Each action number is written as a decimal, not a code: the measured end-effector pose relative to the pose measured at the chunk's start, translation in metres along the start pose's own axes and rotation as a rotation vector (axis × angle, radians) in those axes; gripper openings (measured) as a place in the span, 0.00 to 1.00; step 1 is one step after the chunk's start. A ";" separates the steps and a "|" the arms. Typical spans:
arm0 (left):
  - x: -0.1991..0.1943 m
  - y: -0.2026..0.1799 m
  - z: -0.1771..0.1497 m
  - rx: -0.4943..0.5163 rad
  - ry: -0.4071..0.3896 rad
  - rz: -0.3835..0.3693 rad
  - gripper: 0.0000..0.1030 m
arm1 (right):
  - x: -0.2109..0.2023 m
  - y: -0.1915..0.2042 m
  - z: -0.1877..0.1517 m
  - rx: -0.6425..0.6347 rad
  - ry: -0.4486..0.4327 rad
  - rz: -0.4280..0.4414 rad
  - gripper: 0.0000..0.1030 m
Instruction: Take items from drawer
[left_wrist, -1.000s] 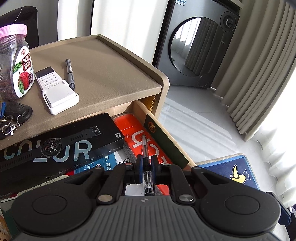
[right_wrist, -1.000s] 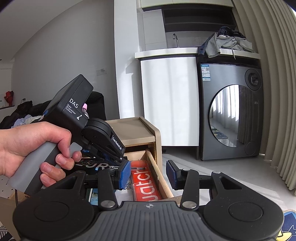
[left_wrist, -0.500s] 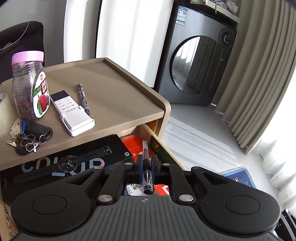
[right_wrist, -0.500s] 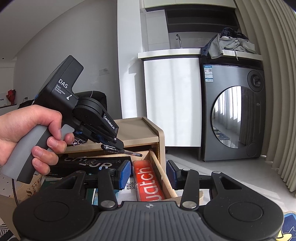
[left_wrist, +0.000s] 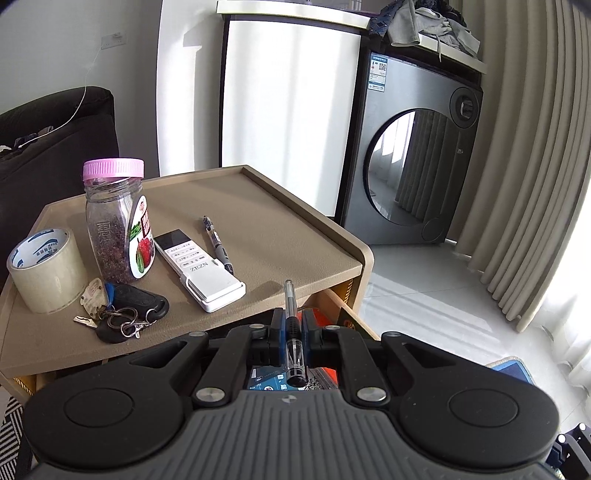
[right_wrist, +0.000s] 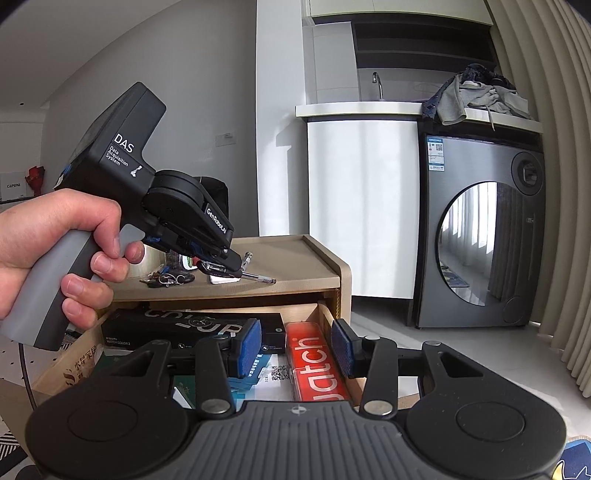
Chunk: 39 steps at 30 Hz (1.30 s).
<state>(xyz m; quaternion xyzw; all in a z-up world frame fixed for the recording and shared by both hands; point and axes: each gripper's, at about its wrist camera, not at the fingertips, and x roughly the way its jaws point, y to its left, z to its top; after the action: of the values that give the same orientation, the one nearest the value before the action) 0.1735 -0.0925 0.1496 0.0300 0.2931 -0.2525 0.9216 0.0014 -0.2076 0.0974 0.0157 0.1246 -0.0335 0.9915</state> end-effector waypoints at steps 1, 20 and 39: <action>-0.002 0.001 0.000 0.002 -0.016 0.009 0.09 | 0.000 0.002 0.000 -0.005 0.001 0.002 0.45; -0.040 0.055 -0.004 -0.034 -0.220 0.269 0.09 | 0.011 0.024 0.003 -0.059 0.011 0.046 0.45; -0.047 0.124 0.021 -0.070 -0.288 0.454 0.01 | 0.015 0.048 0.009 -0.088 0.001 0.112 0.45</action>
<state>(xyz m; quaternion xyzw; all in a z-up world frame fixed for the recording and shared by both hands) 0.2116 0.0321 0.1818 0.0266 0.1536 -0.0308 0.9873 0.0213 -0.1606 0.1034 -0.0207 0.1253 0.0275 0.9915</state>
